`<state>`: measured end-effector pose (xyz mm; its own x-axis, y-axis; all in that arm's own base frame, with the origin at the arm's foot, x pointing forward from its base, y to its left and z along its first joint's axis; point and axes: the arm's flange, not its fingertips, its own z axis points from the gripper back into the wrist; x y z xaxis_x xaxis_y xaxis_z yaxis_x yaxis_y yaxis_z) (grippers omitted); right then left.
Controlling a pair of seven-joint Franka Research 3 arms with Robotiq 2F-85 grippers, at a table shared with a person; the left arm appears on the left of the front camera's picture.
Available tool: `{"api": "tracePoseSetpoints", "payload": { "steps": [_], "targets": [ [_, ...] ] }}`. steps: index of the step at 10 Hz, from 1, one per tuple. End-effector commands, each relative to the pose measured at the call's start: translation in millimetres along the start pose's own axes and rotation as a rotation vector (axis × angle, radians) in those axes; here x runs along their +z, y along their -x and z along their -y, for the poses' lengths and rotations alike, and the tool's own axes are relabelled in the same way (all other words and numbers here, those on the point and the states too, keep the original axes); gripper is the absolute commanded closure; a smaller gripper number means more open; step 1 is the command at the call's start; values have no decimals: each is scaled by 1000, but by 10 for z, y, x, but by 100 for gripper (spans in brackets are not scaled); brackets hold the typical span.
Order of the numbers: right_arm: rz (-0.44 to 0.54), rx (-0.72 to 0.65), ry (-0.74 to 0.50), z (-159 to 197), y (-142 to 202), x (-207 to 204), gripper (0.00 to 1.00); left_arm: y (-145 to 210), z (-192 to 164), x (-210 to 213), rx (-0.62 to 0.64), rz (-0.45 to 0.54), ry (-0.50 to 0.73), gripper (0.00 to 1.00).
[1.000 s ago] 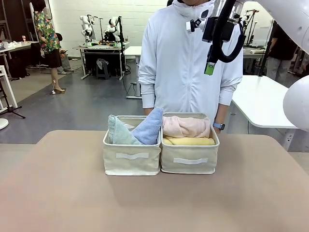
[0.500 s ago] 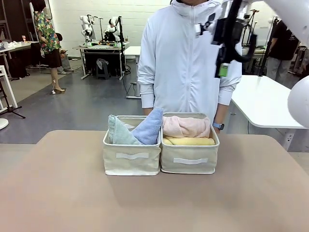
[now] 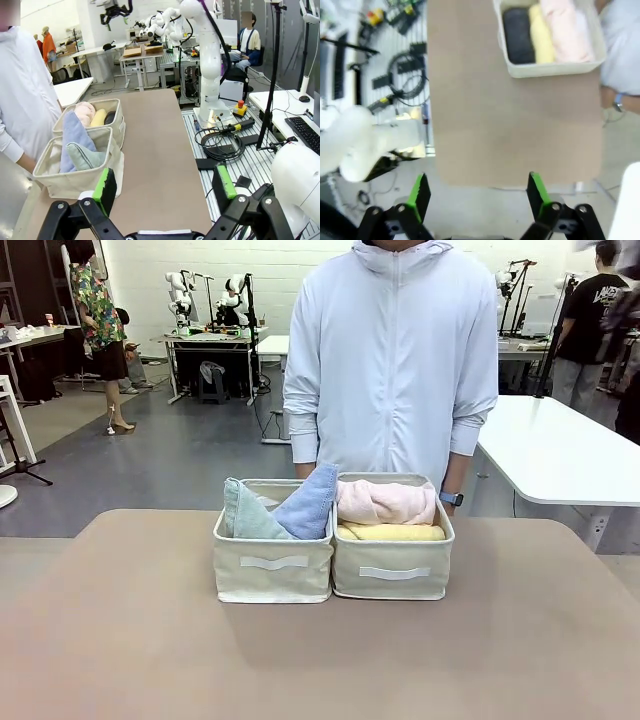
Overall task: Sort the towels based on their folding style.
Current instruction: Pick up another triangle-folded towel from the table and place it in the left Fabric basket.
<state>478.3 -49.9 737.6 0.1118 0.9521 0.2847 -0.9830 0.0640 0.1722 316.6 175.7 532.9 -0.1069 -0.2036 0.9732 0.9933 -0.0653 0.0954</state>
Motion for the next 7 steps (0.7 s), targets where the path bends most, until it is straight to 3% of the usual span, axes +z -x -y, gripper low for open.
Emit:
{"api": "tracePoseSetpoints", "payload": {
  "steps": [1,3,4,5,7],
  "targets": [
    [100,207,31,-400,447,-882,0,-8,14,-5,-28,19,-9,0],
    [125,267,24,-86,390,-876,0,-8,14,-5,-28,19,-9,0],
    [176,184,80,45,210,-827,0,-8,14,-5,-28,19,-9,0],
    [96,219,35,-220,596,-588,0,-8,14,-5,-28,19,-9,0],
    [96,219,35,-220,596,-588,0,-8,14,-5,-28,19,-9,0]
  ]
}}
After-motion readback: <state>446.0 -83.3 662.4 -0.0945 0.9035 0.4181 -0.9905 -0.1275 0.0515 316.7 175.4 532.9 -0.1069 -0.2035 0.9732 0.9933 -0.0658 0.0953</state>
